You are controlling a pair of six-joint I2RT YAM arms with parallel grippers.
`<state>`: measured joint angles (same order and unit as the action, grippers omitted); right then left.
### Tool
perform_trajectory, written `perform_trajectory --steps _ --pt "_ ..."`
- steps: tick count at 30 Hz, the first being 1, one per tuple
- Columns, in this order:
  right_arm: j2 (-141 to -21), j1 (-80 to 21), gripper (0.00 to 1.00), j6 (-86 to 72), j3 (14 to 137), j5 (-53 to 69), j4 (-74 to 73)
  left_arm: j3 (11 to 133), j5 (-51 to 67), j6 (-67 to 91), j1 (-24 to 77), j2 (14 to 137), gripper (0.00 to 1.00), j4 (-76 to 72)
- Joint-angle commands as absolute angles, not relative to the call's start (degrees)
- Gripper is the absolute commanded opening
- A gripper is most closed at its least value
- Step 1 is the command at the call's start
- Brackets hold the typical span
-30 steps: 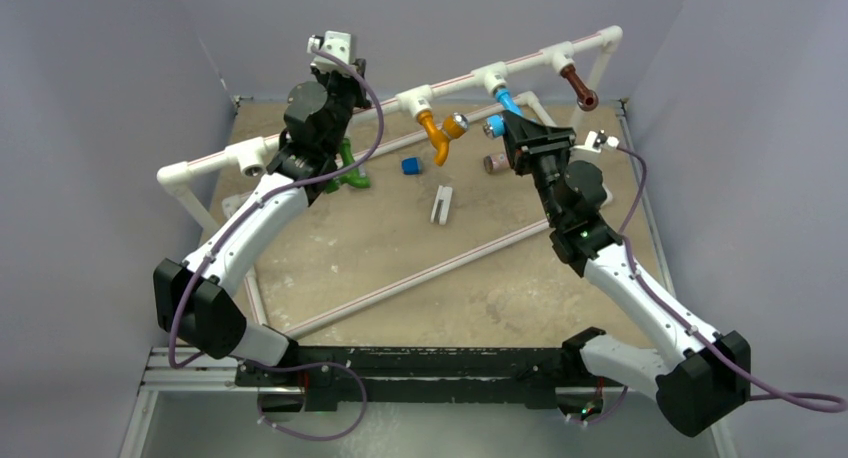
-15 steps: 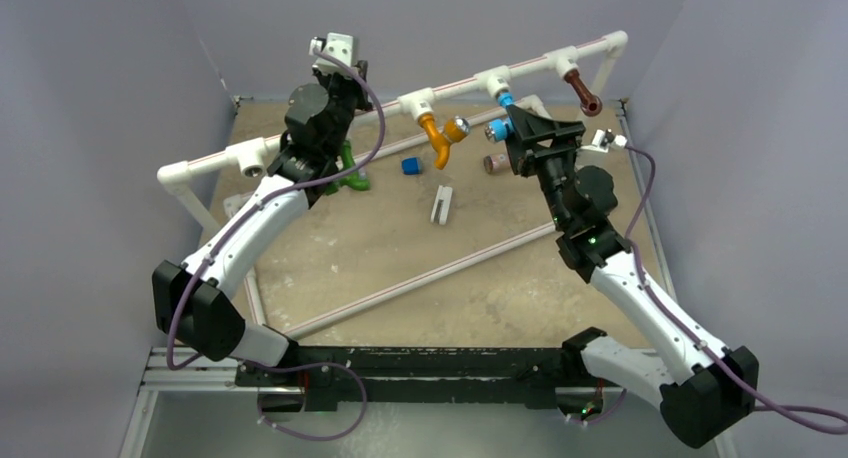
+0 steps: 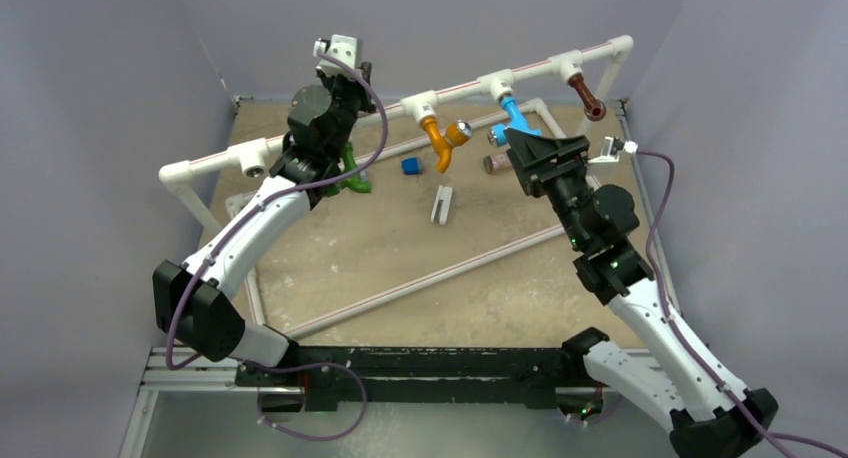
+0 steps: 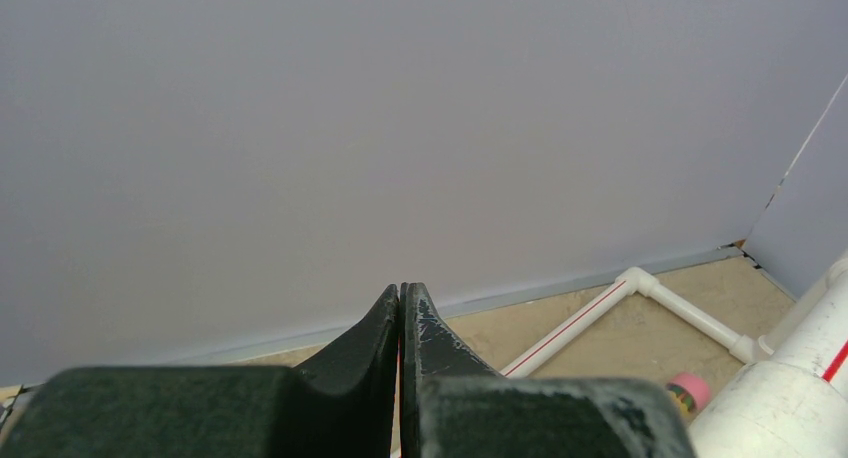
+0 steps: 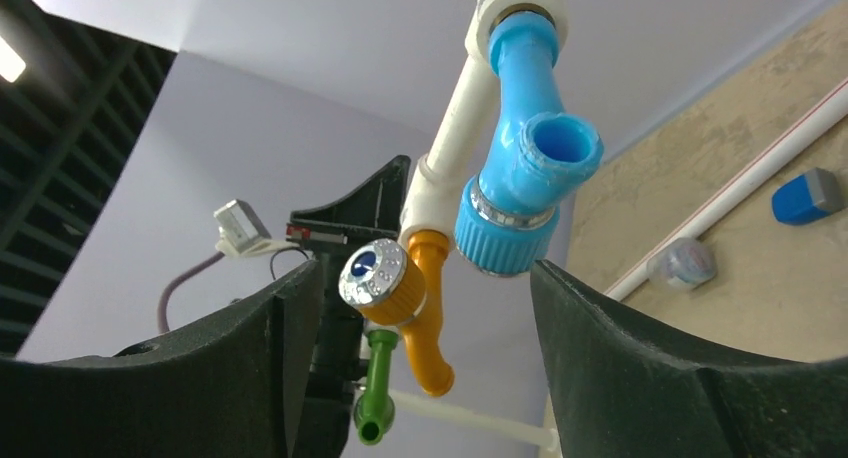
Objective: Install the water faucets
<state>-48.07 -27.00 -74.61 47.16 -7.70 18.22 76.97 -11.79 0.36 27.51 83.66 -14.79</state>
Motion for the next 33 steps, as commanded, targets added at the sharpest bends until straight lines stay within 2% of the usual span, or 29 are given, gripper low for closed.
perform_trajectory --steps 1,5,9,16,19,24,28,33 --pt "-45.8 -27.2 0.78 -67.5 47.2 -6.2 13.9 71.1 -8.9 -3.4 29.6 88.9 0.0 4.9" --pt "-45.6 -27.0 0.8 -56.2 51.1 -7.4 5.4 70.9 -9.4 -3.6 29.8 88.7 0.0 4.6" --pt "-46.2 -27.0 0.8 -38.3 56.2 -6.5 0.4 70.9 -9.3 -3.6 29.8 88.8 0.0 4.6" --pt "-44.4 -27.0 0.82 5.3 60.7 -6.0 -3.6 71.0 -9.2 -3.6 29.9 89.0 0.0 4.7" --pt "-43.1 -27.1 0.82 26.3 61.5 -0.3 -8.4 71.0 -9.2 -3.6 29.8 89.1 0.0 4.7" --pt "-42.9 -28.8 0.82 50.5 61.2 -5.3 -11.2 71.0 -9.2 -3.6 29.9 89.2 0.0 4.7" --pt "-42.5 -29.0 0.81 68.0 55.0 -10.7 -6.7 71.0 -9.2 -3.6 29.8 89.2 0.0 4.7" --pt "-41.0 -29.0 0.81 79.5 48.4 -11.1 9.2 71.0 -9.1 -3.6 29.9 89.0 0.0 4.6"
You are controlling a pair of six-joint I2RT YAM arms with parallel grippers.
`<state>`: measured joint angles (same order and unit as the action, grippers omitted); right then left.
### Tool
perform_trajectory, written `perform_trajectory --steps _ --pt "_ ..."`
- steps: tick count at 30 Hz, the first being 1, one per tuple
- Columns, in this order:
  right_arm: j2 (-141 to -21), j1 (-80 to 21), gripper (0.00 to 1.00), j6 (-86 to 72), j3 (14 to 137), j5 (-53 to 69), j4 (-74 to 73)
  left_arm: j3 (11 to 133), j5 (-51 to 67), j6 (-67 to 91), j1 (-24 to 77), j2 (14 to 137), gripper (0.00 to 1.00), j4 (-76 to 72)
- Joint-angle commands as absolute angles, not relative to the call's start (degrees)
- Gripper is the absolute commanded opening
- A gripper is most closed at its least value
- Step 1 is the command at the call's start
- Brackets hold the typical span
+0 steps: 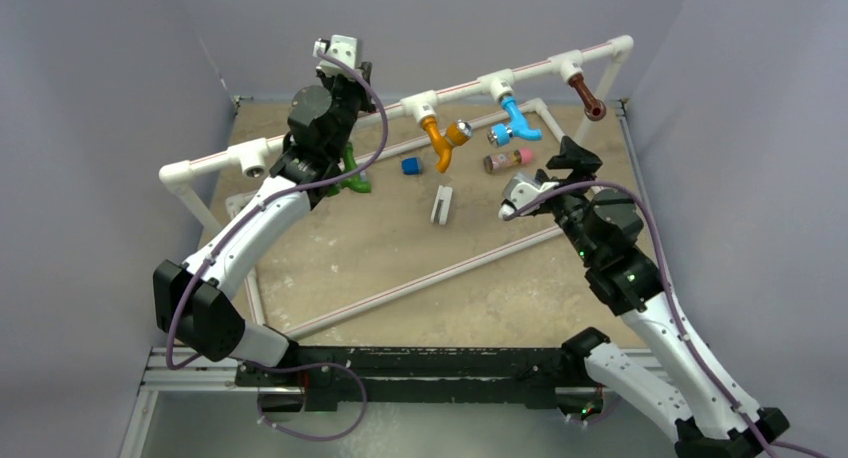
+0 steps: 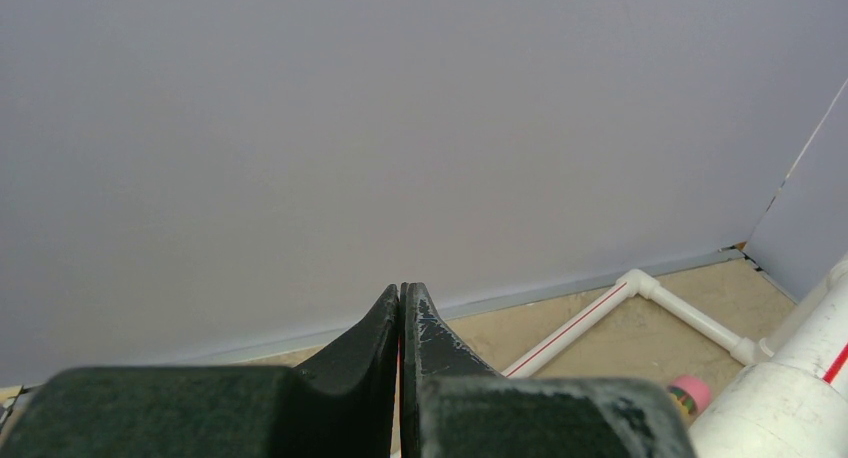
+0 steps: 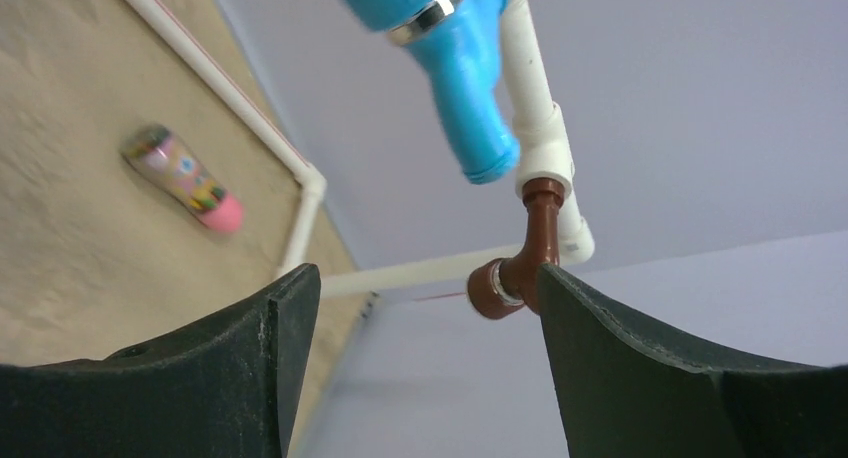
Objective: Install the water faucets
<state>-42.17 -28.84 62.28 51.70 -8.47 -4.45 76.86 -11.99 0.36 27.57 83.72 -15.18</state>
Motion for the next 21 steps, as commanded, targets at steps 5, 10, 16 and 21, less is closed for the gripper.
perform_trajectory --steps 5,10,16,21 --pt "-43.0 -29.6 0.82 85.4 46.7 -12.0 16.3 71.0 -8.8 -3.6 29.9 89.3 0.0 4.7" --pt "-45.0 -31.1 0.83 89.7 46.2 -11.3 22.2 71.1 -8.6 -3.4 29.9 89.8 0.0 4.8" --pt "-49.6 -31.9 0.84 90.8 48.1 -10.6 23.0 71.1 -8.6 -3.4 29.9 90.2 0.0 4.8" --pt "-53.1 -32.0 0.84 90.4 49.2 -10.6 23.5 71.1 -8.6 -3.4 29.8 90.2 0.0 4.8"
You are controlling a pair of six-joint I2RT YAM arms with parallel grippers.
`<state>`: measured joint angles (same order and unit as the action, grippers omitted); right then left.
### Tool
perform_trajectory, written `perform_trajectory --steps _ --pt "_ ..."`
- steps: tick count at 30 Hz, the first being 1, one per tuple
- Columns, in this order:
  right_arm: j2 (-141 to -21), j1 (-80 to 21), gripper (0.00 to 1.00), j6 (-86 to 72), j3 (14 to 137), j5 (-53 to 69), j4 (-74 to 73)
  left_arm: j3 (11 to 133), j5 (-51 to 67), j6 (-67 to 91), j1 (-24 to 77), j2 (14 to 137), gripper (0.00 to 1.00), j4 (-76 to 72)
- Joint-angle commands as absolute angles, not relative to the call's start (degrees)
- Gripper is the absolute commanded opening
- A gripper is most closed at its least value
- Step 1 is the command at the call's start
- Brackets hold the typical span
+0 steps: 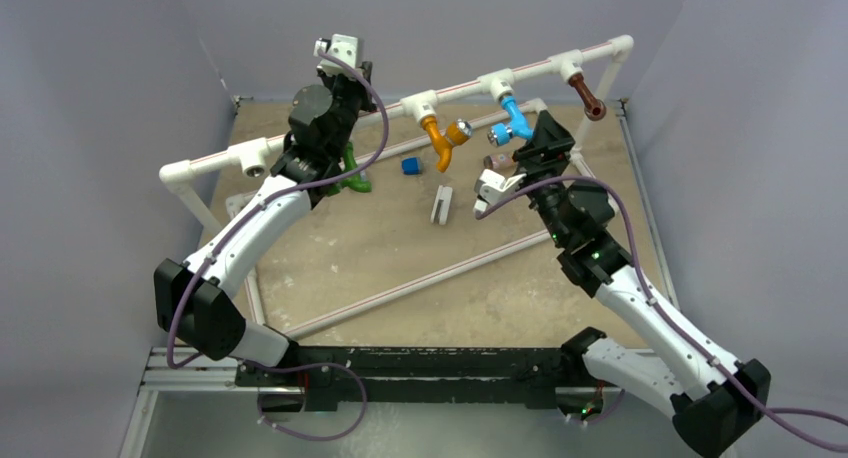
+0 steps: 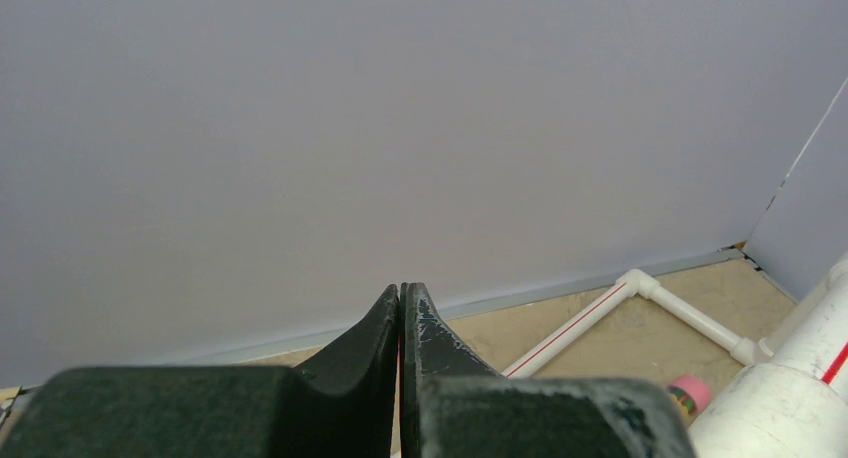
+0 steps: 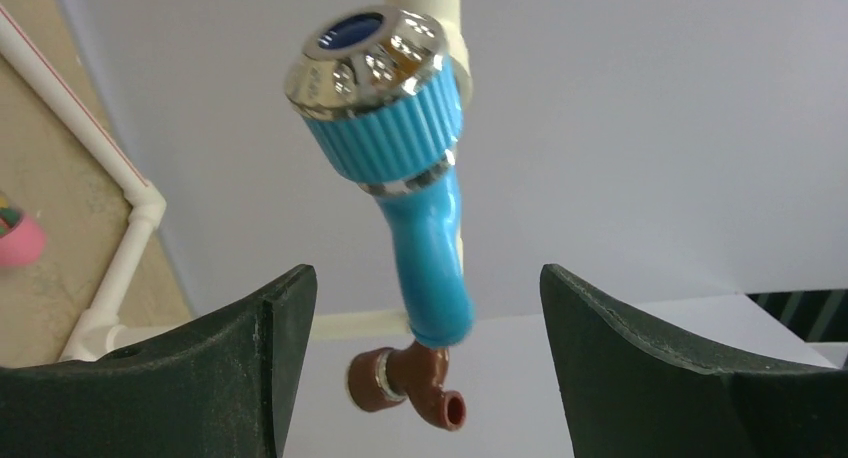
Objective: Install the water faucets
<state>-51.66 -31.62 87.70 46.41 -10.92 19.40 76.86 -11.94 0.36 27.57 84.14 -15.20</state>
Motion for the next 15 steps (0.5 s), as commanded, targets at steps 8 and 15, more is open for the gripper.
perform_trajectory --steps 8,15 --pt "-56.5 -32.5 0.81 91.3 48.7 -12.1 28.8 71.1 -8.3 -3.3 29.9 90.1 0.0 4.8" --pt "-59.0 -34.0 0.74 91.3 49.4 -12.0 30.8 71.4 -8.0 -3.2 29.9 90.3 0.0 5.1"
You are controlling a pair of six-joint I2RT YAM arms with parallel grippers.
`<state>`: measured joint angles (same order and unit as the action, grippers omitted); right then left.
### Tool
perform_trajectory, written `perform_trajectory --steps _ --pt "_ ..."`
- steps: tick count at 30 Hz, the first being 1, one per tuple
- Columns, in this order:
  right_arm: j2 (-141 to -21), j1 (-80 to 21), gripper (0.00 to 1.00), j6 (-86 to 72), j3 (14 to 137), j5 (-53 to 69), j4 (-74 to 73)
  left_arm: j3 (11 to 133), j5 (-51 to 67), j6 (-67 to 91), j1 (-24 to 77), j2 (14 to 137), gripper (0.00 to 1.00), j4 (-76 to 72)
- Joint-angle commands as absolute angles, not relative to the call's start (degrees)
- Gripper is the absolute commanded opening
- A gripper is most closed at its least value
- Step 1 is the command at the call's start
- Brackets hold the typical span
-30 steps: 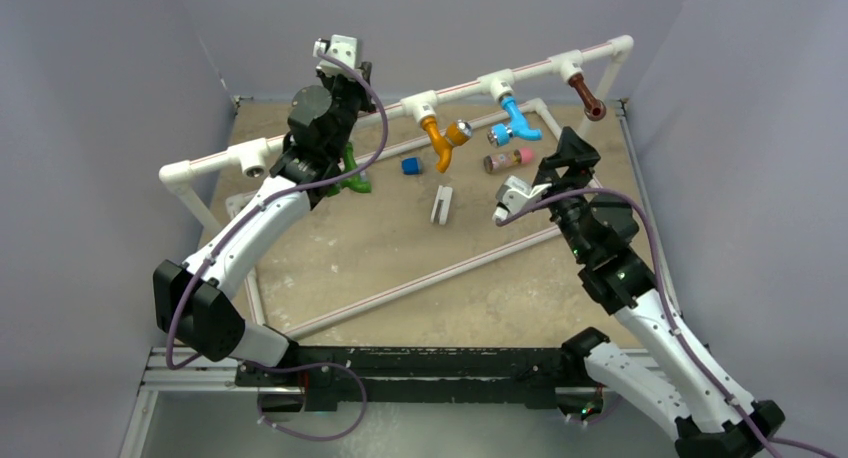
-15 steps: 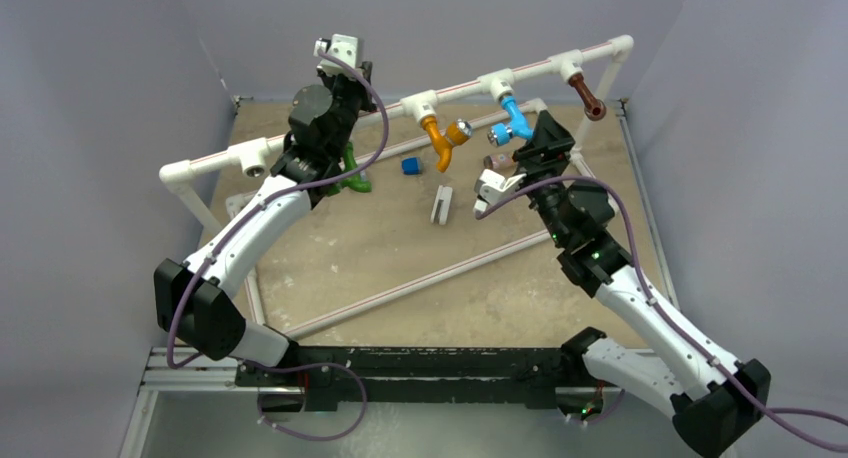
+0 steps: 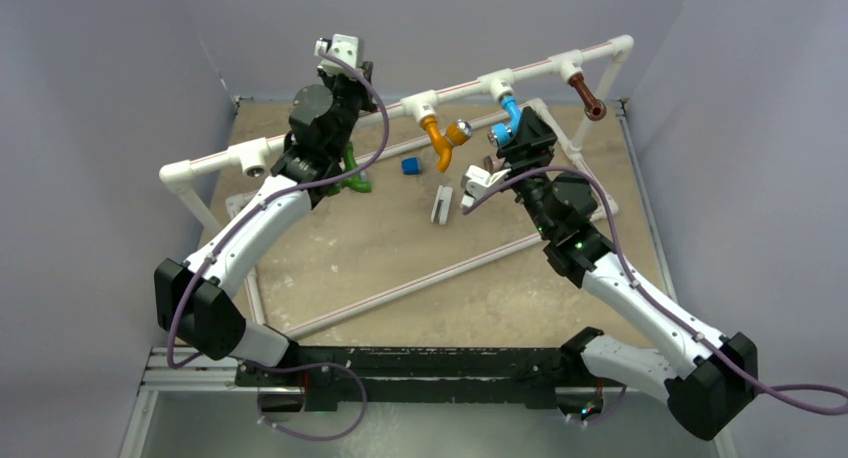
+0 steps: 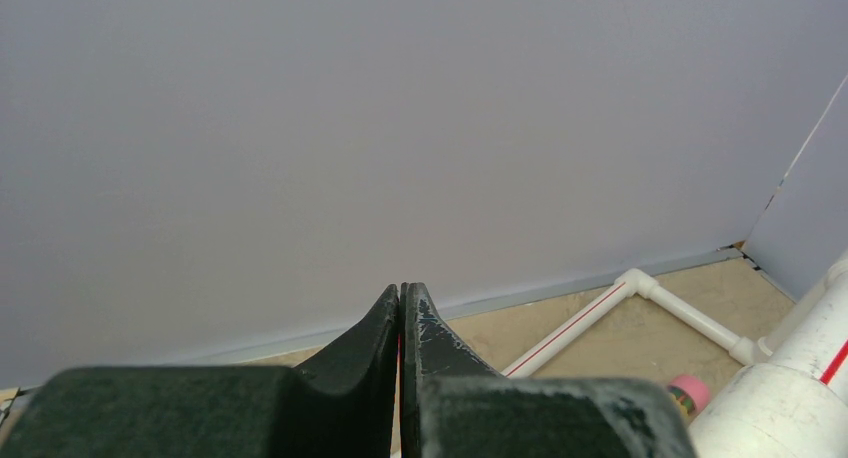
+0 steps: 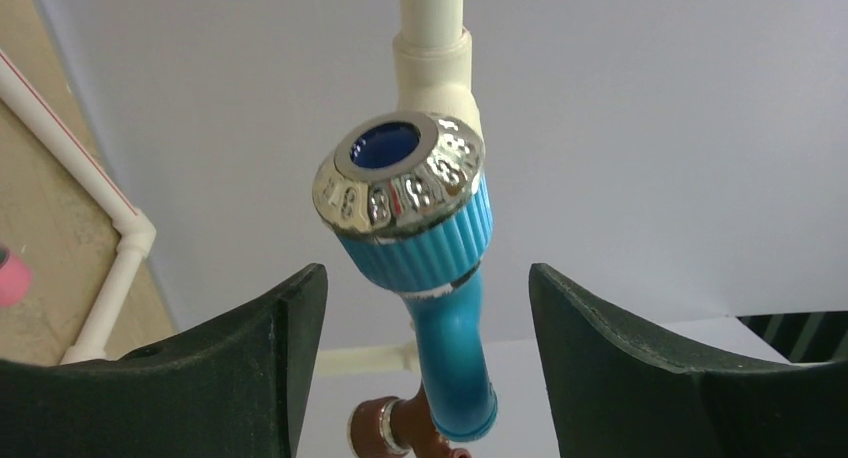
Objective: Install the water faucets
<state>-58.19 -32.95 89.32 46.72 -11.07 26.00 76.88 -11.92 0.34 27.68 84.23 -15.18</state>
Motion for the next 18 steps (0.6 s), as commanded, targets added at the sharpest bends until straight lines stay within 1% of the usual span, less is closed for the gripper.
perform_trajectory --steps 1,8,12,13,15,16,17,18 --pt "-59.4 -34.2 0.72 91.3 49.6 -12.1 30.8 71.4 -8.0 -3.2 29.8 90.3 0.0 5.2" --pt "-61.2 -34.4 0.59 90.0 50.0 -15.1 31.0 71.4 -7.9 -3.2 29.9 90.4 0.0 5.2" --pt "-60.8 -34.5 0.46 86.3 50.1 -15.6 31.0 71.5 -7.5 -2.9 29.9 90.4 0.0 5.4" --pt "-60.5 -34.5 0.4 84.6 49.8 -15.6 31.1 71.6 -7.6 -2.9 29.9 90.4 0.0 5.5" --pt "-60.1 -34.6 0.33 82.1 49.3 -15.8 31.8 71.5 -7.6 -2.9 29.8 90.4 0.0 5.5" --pt "-59.8 -34.5 0.24 79.9 49.0 -15.9 31.8 71.5 -7.6 -2.9 29.9 90.4 0.0 5.5" --pt "-59.7 -34.6 0.18 78.0 48.9 -15.9 31.9 71.5 -7.6 -2.9 29.9 90.4 0.0 5.4" --pt "-59.4 -34.7 0.1 75.9 48.5 -15.8 32.1 71.5 -7.6 -2.9 29.8 90.5 0.0 5.5"
